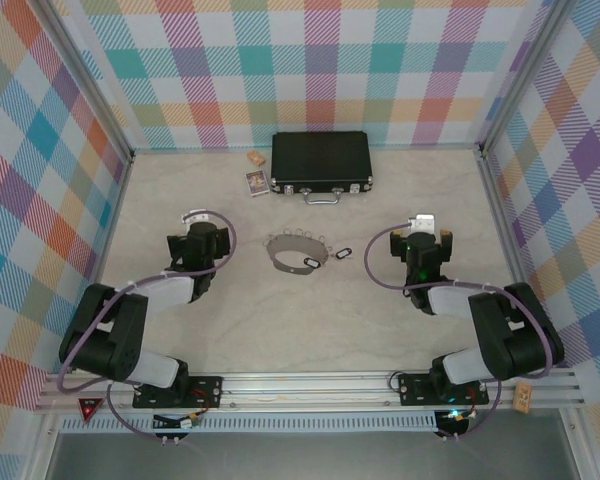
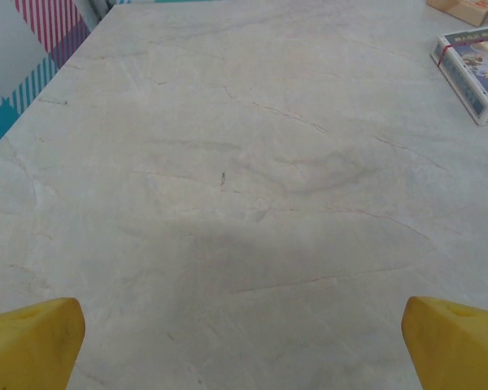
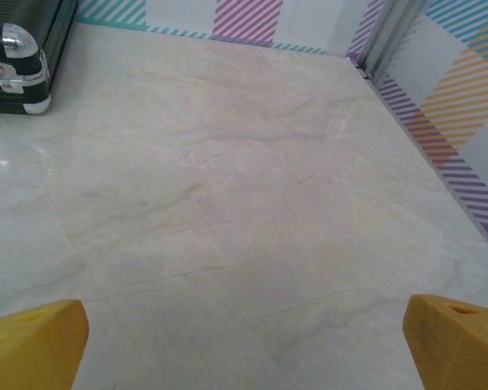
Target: Put the keys on the keyring
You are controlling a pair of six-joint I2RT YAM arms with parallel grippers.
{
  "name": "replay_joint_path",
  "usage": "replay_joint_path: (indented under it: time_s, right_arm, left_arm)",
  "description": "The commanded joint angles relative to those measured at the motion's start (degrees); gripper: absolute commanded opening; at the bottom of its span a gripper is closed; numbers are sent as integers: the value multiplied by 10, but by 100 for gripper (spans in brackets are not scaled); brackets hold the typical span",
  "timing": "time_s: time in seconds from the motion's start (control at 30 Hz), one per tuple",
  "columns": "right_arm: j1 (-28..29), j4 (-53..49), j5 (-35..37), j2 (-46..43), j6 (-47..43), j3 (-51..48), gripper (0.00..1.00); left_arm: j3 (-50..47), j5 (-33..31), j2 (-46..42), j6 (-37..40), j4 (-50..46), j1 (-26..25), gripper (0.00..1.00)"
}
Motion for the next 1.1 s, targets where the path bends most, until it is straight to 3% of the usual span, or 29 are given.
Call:
replay_joint_path:
  time_s: [0.0, 0.07, 0.17, 0.27, 0.33, 0.4, 0.53, 0.6, 0.63, 1.07]
  right_arm:
    - [-17, 110, -46, 26, -17, -7, 99]
    - [-19, 180, -40, 55, -39, -20, 99]
    - [-39, 154, -103, 34, -26, -30, 99]
    - [-51, 151, -131, 29, -5, -34, 99]
    - [-58, 156, -150, 26, -1, -40, 99]
    - [-66, 155, -173, 26, 2, -41, 99]
    - [-105, 117, -256, 34, 24, -23, 99]
    - [-119, 151, -275, 78, 26, -13, 99]
    - [-122, 87, -284, 57, 34, -1, 99]
    - [-127, 93, -289, 63, 35, 3, 99]
  left_arm:
    - [-26, 5, 11, 38, 104, 13, 100]
    - [-50, 17, 5, 51, 153, 16, 100]
    - [-127, 26, 48, 57, 356, 28, 100]
    - [-142, 87, 49, 55, 360, 39, 100]
    - [-143, 87, 102, 67, 431, 43, 100]
    - [-124, 116, 70, 53, 335, 51, 100]
    - [-83, 128, 79, 31, 277, 73, 100]
    - [-85, 112, 78, 16, 274, 80, 100]
    - [-85, 111, 78, 17, 278, 81, 100]
    - [-85, 112, 78, 18, 277, 81, 100]
